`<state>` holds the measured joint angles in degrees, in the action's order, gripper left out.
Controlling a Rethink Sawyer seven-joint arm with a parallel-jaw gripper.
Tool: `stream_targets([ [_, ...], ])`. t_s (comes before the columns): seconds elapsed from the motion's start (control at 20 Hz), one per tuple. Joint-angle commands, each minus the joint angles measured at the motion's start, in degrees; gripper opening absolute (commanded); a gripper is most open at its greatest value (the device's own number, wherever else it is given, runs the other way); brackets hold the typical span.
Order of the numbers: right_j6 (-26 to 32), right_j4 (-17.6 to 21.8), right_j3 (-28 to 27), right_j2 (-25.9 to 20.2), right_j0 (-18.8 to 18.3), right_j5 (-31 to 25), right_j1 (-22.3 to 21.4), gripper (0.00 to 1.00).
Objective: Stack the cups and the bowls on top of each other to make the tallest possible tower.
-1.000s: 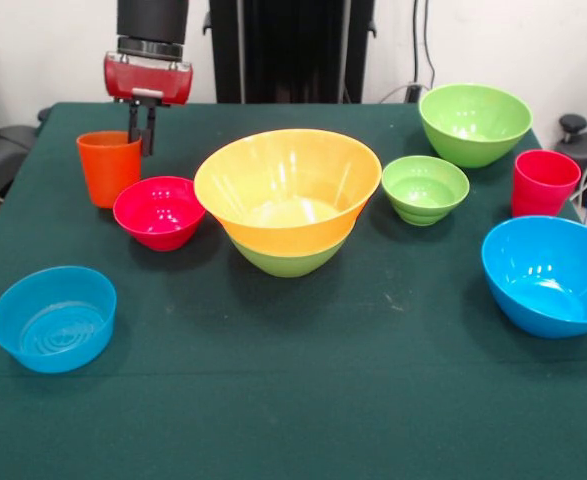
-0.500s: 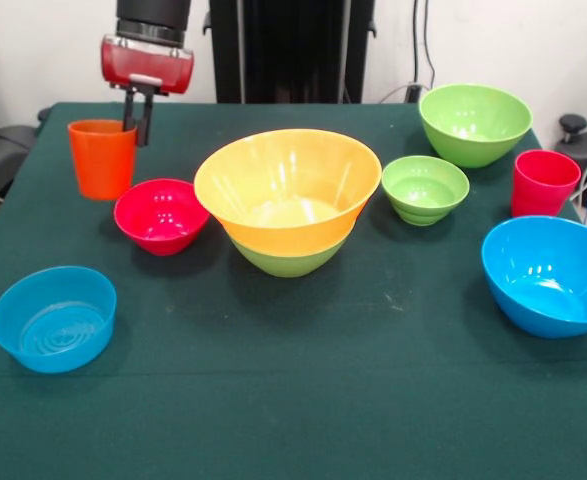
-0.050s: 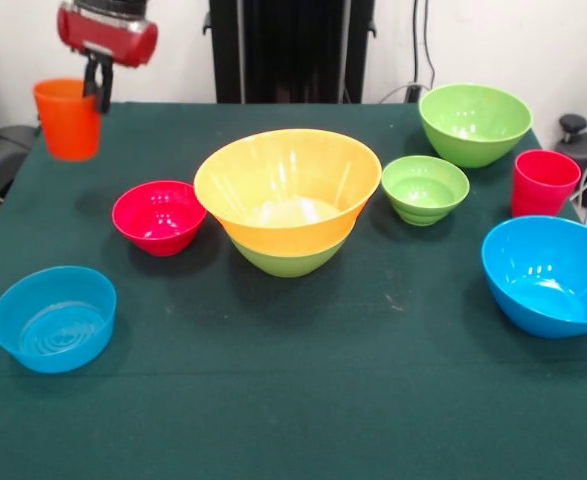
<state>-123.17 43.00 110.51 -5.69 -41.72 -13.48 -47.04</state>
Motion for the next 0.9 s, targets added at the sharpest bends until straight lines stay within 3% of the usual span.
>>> stream_targets([
  [0.05,16.48,-12.11,5.38,-13.75,1.33,-23.08,-10.52,0.0],
  [0.35,15.91,-19.01,5.35,-17.17,0.67,-32.52,-13.11,0.0],
  [0.5,13.52,-21.43,5.43,-19.1,0.56,-31.61,-13.55,0.0],
  [0.9,4.66,-20.73,-0.38,-17.77,7.15,-33.47,-13.78,0.0],
])
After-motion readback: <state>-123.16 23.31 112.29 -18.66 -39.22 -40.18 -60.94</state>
